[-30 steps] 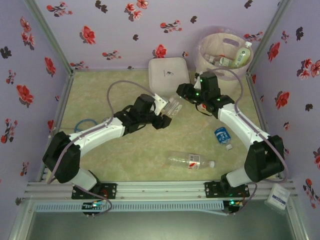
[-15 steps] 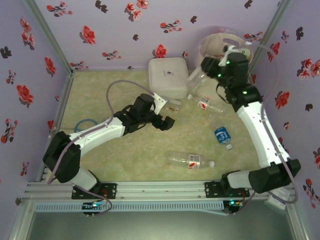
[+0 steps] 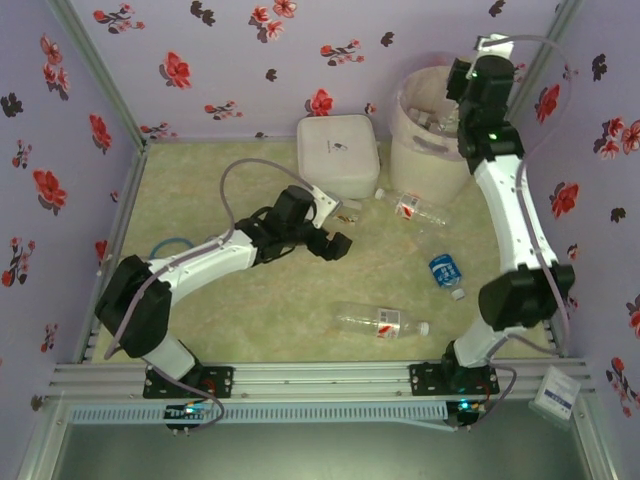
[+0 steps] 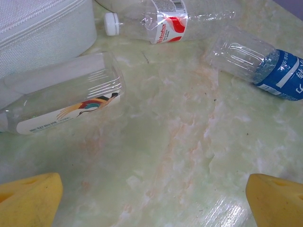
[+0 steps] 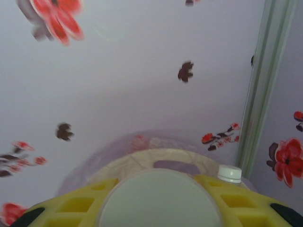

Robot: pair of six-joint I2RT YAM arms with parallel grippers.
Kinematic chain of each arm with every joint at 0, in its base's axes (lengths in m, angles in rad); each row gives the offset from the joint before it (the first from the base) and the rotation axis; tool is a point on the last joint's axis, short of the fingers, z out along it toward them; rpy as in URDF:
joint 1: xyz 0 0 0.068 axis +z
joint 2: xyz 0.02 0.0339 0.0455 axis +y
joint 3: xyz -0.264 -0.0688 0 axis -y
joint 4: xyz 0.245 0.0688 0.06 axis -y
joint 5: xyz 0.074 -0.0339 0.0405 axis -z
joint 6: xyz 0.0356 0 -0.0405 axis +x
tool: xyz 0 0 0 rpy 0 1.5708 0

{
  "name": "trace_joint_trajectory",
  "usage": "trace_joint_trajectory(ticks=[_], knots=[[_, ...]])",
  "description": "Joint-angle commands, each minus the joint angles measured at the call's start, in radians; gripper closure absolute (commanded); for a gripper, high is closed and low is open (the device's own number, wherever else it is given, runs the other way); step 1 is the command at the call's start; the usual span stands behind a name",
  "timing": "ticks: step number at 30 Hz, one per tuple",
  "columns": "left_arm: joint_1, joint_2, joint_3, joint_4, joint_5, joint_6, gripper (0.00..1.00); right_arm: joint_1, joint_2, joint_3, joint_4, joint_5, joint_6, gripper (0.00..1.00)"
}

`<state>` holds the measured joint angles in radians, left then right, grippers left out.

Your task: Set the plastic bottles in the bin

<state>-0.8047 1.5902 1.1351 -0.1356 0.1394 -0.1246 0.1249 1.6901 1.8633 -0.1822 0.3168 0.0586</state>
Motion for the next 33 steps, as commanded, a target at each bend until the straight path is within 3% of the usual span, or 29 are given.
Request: trace_joint_trajectory(ticks=[1,16,20,23,28,31,33], knots=[[0.001,0.012,0.043,-0.032,0.006,0.012,0.0,0.0,0.095,0.087,0.062,0.059,-0.088,1.0],[0.001,0.007,0.032,-0.035,0.0,0.015,0.0,0.016,0.392,0.294,0.214,0.047,-0.177,1.0],[0.001,0.007,0.035,-0.042,-0.022,0.0,0.0,0.037,0.466,0.383,0.157,0.072,-0.204,1.0],[0.002,0.005,0.032,-0.05,-0.041,-0.005,0.0,0.036,0.492,0.39,0.129,0.073,-0.194,0.76],[0.002,0.008,0.028,-0.055,-0.049,-0.007,0.0,0.032,0.505,0.395,0.035,0.066,-0.18,0.27],[0.002,0.016,0.035,-0.056,-0.056,-0.017,0.0,0.032,0.476,0.396,-0.035,0.045,-0.162,0.11],[0.002,0.023,0.048,-0.063,-0.071,-0.039,0.0,0.032,0.449,0.389,-0.075,0.032,-0.141,0.08]])
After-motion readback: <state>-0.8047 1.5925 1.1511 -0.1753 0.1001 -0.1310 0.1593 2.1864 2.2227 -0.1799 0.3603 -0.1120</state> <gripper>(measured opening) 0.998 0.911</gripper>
